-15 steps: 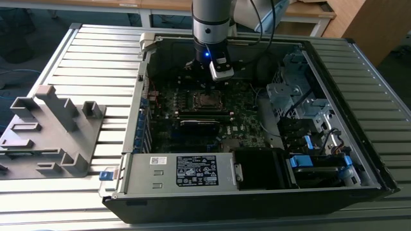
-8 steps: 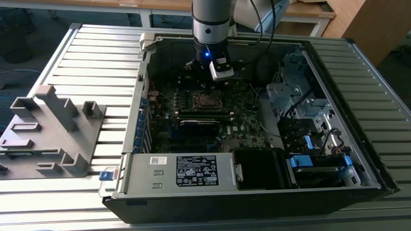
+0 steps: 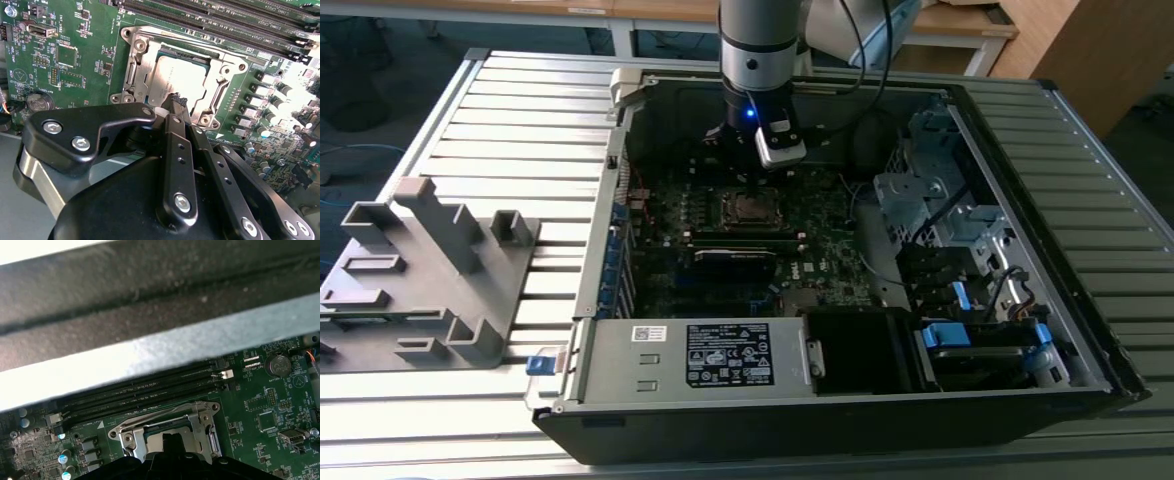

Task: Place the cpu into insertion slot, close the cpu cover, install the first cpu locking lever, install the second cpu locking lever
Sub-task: 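Install the first cpu locking lever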

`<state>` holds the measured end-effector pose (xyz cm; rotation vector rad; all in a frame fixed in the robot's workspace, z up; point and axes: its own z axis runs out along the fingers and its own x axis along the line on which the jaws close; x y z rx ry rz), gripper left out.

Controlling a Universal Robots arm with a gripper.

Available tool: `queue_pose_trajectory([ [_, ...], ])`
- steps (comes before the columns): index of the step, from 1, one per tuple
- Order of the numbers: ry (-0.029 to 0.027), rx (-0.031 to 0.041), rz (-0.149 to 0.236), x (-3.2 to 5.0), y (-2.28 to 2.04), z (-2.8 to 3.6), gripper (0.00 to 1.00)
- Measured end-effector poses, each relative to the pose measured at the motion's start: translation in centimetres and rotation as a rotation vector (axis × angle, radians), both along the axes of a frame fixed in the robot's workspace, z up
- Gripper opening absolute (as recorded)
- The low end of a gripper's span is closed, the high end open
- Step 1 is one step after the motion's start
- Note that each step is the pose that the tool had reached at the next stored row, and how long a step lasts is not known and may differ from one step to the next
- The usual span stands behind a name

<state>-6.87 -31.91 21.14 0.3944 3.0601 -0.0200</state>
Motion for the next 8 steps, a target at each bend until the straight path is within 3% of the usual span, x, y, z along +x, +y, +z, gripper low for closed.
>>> queue_pose_trajectory([
  [8, 0.0000, -0.0001, 0.039, -0.01, -0.08, -0.03, 0.11],
])
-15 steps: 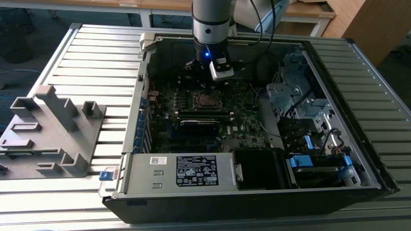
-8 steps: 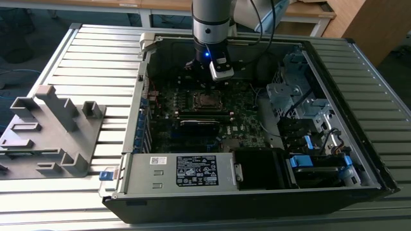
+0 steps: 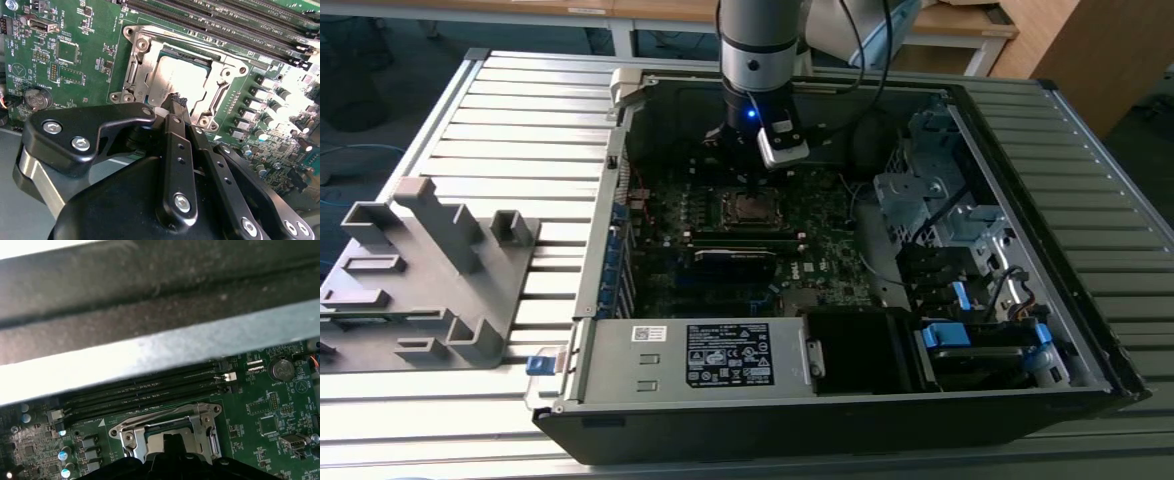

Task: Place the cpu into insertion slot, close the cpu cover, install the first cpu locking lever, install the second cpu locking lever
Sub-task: 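Install the first cpu locking lever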

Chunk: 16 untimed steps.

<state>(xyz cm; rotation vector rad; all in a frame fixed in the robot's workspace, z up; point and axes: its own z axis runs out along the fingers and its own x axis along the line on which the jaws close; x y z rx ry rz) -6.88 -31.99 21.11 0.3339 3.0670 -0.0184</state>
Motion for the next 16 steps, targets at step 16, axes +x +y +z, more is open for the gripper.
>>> queue_pose_trajectory([
  [16, 0.0000, 0.0001, 0.004, -0.03, -0.18, 0.00, 0.11],
])
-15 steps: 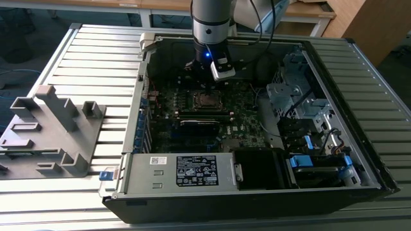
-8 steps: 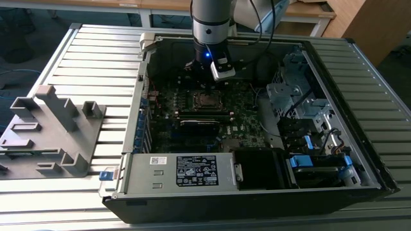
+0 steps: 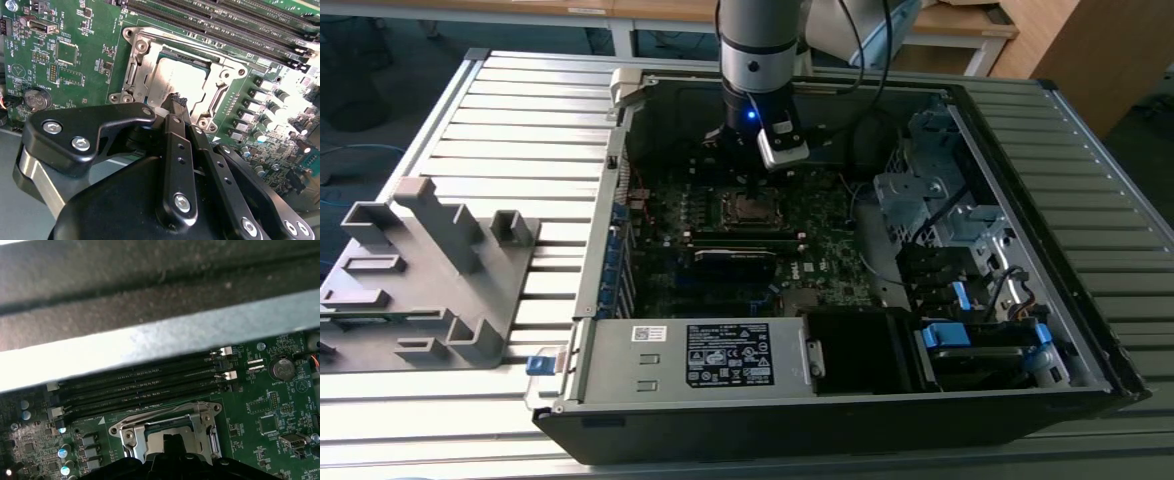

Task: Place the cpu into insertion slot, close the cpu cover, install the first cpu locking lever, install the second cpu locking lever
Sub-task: 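Install the first cpu locking lever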

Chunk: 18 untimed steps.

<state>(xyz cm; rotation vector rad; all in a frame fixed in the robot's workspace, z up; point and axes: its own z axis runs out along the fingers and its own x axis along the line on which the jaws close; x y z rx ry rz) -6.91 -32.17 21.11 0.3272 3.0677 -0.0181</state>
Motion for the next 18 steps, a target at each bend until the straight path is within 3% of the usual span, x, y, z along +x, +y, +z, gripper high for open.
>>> queue_pose_trajectory([
  [9, 0.0000, 0.0000, 0.000, -0.01, -0.87, -0.01, 0.11],
  [18, 0.0000, 0.0000, 0.000, -0.01, -1.35, -0.01, 0.11],
])
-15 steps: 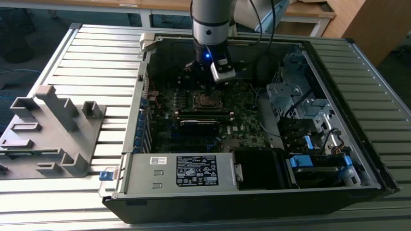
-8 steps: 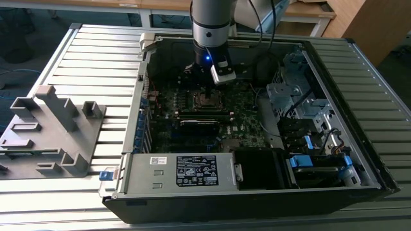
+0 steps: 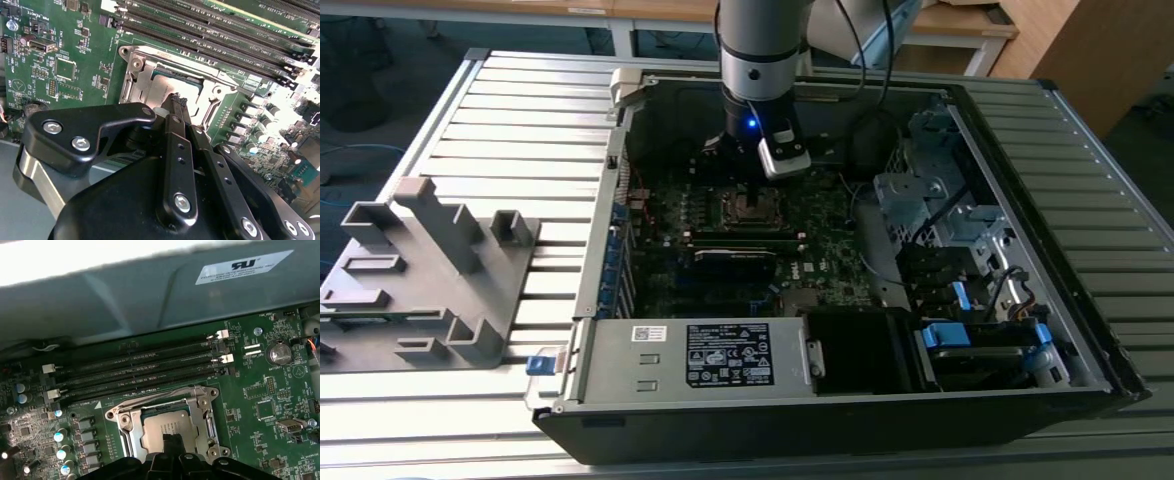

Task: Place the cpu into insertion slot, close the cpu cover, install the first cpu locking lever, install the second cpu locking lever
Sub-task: 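Install the first cpu locking lever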

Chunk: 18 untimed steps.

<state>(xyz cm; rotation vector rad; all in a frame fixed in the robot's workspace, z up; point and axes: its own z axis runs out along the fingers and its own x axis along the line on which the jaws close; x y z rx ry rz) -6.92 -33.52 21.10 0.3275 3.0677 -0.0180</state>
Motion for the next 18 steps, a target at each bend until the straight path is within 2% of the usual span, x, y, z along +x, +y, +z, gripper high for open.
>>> queue_pose_trajectory([
  [9, -0.0001, 0.0007, 0.009, 0.00, 0.00, 0.38, 0.11],
  [18, 0.0001, 0.0025, 0.089, 0.00, -0.01, 0.34, 0.11],
])
